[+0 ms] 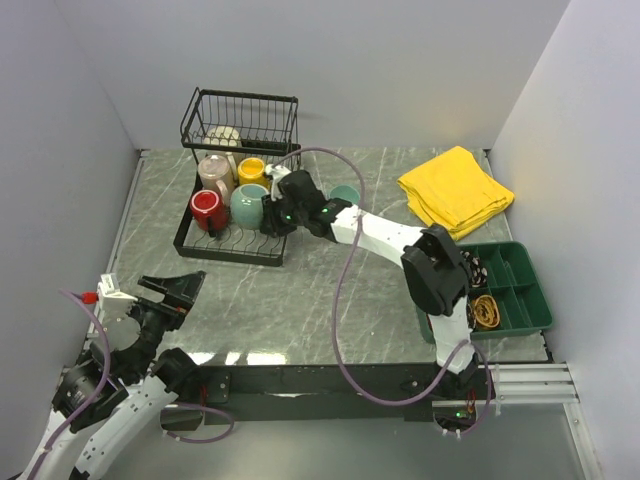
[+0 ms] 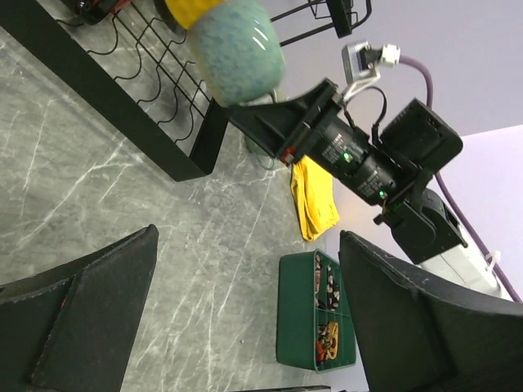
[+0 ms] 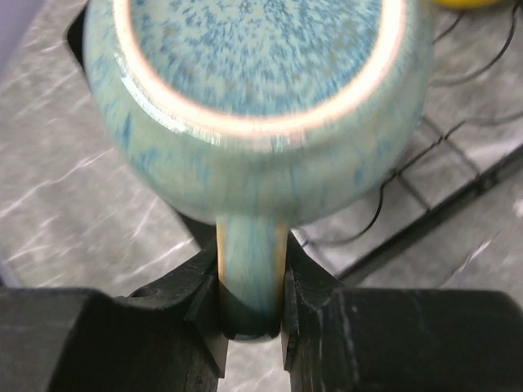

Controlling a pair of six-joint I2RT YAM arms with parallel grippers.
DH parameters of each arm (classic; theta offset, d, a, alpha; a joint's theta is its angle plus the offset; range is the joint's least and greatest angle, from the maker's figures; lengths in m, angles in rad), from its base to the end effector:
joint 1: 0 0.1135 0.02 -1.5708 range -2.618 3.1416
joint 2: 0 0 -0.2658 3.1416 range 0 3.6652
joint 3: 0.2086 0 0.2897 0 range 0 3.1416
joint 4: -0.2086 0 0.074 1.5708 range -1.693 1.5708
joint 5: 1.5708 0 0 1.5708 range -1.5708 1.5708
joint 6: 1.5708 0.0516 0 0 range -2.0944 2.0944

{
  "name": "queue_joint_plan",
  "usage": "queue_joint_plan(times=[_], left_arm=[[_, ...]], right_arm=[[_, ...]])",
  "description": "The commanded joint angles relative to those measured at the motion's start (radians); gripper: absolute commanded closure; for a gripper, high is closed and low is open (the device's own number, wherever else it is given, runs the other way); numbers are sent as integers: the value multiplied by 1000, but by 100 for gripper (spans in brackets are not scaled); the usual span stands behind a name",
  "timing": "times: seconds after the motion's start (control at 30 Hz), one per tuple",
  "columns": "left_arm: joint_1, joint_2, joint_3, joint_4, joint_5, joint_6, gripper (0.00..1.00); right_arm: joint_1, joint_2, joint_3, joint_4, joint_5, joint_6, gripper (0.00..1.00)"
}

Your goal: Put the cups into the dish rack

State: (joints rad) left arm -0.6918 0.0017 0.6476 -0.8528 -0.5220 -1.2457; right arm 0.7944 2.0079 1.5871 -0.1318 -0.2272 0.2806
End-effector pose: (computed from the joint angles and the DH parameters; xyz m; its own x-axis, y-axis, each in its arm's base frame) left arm 0.0631 -0.0189 0.3081 -0.2184 -0.8857 -0.4097 -0.0933 0.4368 -0.8947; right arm 0.3571 0.3802 0.2281 -0.5831 -0.2086 -0.7851 -0.6951 0.6283 0.3493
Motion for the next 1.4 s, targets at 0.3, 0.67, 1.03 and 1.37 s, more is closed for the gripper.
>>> queue_joint_plan(times=[0.3,0.67,1.03,1.37], left_arm=[[-3,-97,-8,-12,-27,-18,2],[-3,-100,0,-34,-38,-24,2],[-3,-100,-6,-28,-24,-26,2],[-3,-104,-17,-23,-15,-34,2]], right_arm=[[39,124,225,130,206,-250,100],[43,153,246,184,247,-392,100],[32,176,151,193,164,-537,97],[-11,218,169,123,175,-570,68]])
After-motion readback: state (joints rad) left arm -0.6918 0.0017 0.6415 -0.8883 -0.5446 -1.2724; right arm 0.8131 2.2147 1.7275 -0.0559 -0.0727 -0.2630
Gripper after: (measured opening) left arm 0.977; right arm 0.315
